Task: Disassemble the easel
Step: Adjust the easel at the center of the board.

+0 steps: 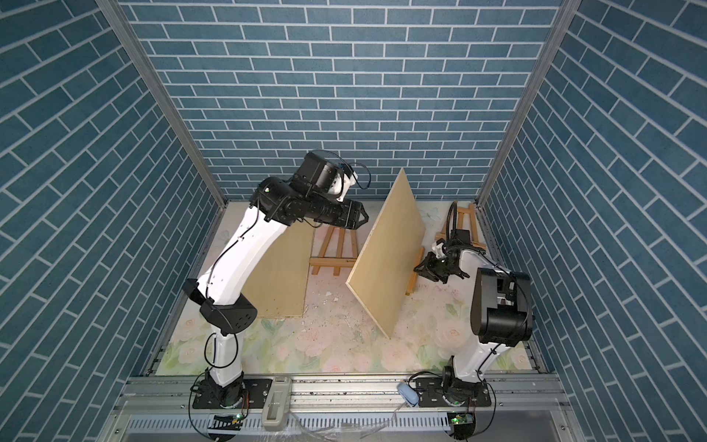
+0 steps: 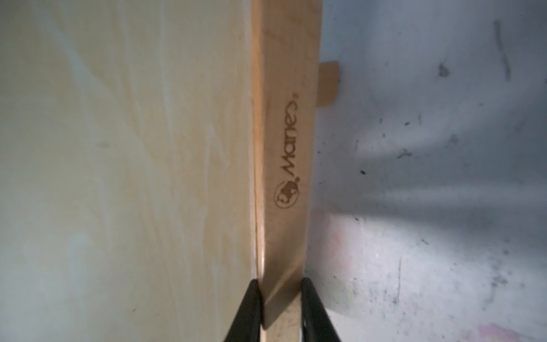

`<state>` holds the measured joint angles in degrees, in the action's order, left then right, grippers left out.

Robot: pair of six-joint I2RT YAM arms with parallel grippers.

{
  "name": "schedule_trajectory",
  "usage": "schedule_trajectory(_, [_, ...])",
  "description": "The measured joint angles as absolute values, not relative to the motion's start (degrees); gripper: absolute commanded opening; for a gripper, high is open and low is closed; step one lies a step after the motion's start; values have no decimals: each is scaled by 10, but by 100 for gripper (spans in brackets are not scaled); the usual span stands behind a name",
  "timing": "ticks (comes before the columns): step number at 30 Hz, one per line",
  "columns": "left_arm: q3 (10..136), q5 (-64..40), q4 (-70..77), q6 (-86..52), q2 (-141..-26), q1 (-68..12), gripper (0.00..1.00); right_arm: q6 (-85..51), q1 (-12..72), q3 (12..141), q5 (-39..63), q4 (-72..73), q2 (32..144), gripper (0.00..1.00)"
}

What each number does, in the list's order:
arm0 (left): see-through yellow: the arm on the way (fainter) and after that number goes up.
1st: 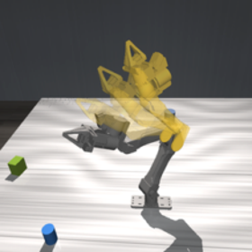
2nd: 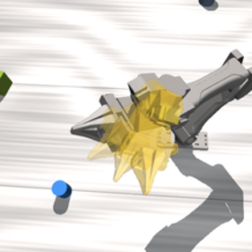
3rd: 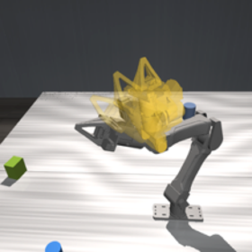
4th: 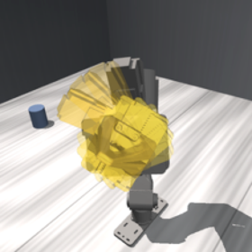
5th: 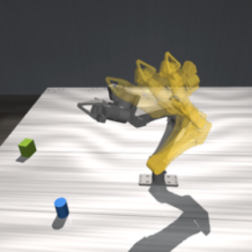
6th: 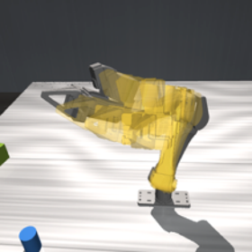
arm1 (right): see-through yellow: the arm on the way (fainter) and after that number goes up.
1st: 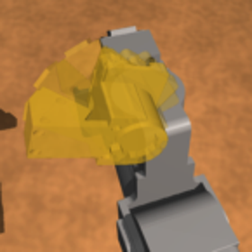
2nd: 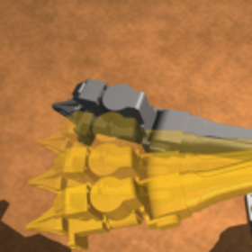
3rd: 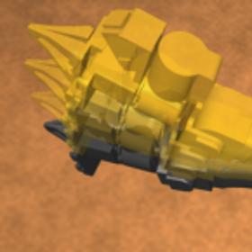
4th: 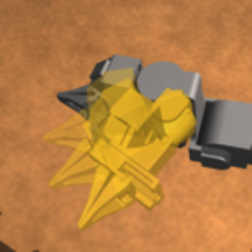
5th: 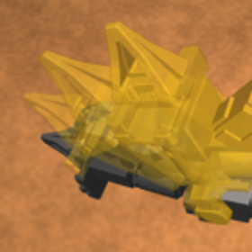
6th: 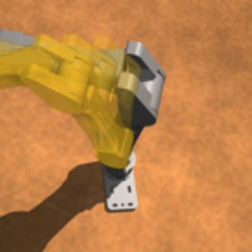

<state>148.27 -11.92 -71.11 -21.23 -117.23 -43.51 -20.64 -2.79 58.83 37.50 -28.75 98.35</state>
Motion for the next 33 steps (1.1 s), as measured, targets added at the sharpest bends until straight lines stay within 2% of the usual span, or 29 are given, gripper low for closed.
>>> schedule_trajectory(11, [1501, -116, -662, -227, -1244, -470, 65, -204, -29, 602, 360, -322, 983, 10])
schedule_trajectory(14, [1523, -114, -652, -231, -1259, -470, 50, -204, -29, 604, 359, -324, 983, 10])
schedule_trajectory(16, [1531, -110, -649, -235, -1267, -471, 35, -203, -29, 604, 358, -325, 983, 10])
schedule_trajectory(17, [1532, -108, -648, -234, -1269, -471, 33, -202, -29, 604, 358, -325, 983, 10])
schedule_trajectory(27, [1536, -100, -648, -236, -1291, -472, 35, -201, -29, 605, 356, -327, 983, 10])
schedule_trajectory(31, [1537, -97, -648, -235, -1291, -472, 27, -201, -29, 606, 356, -328, 983, 10])
schedule_trajectory(33, [1537, -97, -648, -234, -1291, -472, 17, -201, -29, 607, 354, -330, 983, 10])
